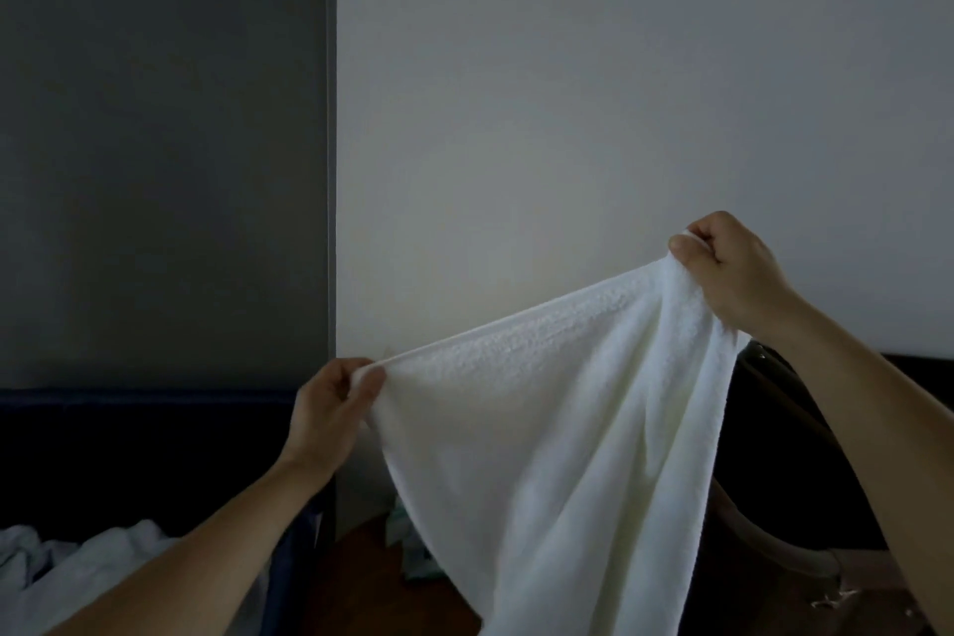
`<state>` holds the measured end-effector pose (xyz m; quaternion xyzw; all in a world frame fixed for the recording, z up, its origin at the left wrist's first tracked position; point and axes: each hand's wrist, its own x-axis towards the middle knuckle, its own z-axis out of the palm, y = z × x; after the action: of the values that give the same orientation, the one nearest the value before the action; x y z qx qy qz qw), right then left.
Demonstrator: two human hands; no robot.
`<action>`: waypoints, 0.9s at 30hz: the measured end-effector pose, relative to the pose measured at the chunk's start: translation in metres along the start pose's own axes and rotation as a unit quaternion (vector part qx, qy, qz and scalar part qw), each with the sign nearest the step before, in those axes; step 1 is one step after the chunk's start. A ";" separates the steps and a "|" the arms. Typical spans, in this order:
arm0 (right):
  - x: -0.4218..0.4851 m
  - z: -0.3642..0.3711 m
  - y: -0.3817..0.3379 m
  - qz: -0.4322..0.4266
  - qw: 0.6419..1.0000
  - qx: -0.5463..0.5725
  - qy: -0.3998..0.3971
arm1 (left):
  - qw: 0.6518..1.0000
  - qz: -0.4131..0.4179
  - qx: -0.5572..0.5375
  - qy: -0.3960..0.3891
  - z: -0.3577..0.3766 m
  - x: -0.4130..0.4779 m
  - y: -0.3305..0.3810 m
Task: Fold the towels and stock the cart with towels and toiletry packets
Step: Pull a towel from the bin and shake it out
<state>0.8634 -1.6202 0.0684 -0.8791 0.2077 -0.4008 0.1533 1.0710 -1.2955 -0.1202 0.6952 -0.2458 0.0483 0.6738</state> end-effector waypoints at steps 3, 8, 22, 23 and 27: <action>0.000 0.002 0.004 0.003 1.000 0.006 -0.002 | 0.998 -0.020 -0.059 -0.012 -0.006 0.009 0.003; -0.001 0.004 0.009 0.002 1.000 0.012 0.001 | 0.980 -0.107 -0.164 -0.023 -0.006 0.020 0.004; -0.008 0.002 0.024 0.057 0.998 0.020 0.024 | 0.929 -0.248 -0.244 -0.129 -0.017 0.043 0.042; -0.009 -0.001 0.026 0.069 0.997 0.023 0.028 | 0.928 -0.246 -0.246 -0.132 -0.017 0.047 0.051; -0.017 -0.002 0.031 0.133 0.989 0.026 0.056 | 0.922 -0.259 -0.264 -0.118 -0.005 0.055 0.090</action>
<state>0.8443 -1.6394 0.0456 -0.8156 0.3201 -0.4307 0.2163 1.0839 -1.3034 -0.0158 0.5322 -0.1393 -0.2768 0.7878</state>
